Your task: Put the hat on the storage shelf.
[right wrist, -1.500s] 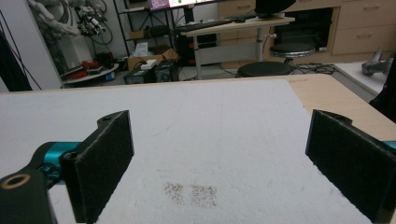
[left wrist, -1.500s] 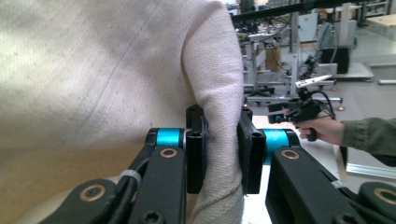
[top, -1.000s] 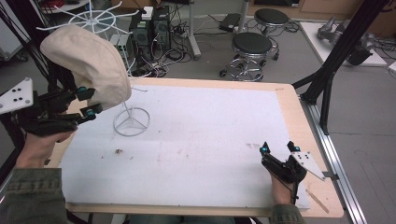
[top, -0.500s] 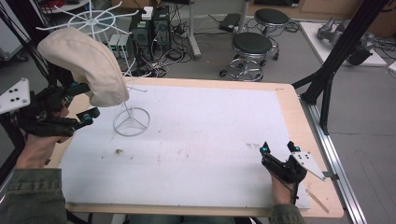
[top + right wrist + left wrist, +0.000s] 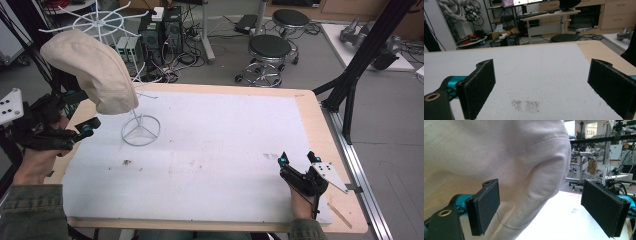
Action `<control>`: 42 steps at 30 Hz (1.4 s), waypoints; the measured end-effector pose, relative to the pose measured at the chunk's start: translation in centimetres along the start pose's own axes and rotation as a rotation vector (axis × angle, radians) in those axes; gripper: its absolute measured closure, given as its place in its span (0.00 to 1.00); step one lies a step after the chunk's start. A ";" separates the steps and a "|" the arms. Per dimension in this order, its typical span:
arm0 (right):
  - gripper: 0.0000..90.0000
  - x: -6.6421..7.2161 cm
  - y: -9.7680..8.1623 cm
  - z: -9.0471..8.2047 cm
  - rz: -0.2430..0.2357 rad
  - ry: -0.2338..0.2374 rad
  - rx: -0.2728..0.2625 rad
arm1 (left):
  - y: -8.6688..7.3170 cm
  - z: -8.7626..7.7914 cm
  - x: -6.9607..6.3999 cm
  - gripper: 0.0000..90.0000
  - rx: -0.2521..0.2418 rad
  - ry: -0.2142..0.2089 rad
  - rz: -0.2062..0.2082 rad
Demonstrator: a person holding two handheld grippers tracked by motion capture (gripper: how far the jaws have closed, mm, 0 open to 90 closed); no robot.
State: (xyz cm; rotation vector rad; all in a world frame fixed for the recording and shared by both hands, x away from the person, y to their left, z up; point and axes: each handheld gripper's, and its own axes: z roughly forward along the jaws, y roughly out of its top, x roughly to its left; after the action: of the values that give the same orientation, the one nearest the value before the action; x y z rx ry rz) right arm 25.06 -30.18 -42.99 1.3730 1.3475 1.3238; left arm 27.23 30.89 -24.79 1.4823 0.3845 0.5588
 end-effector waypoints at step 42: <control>0.07 0.3 -0.2 -0.2 -0.035 -0.007 0.017 | -11.1 -6.3 -3.0 0.17 0.087 0.283 -0.124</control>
State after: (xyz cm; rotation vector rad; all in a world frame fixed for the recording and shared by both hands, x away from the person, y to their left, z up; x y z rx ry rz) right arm 24.81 -29.85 -43.11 1.3584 1.3749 1.2867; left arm 22.46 34.32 -36.49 1.4533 0.7244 0.6613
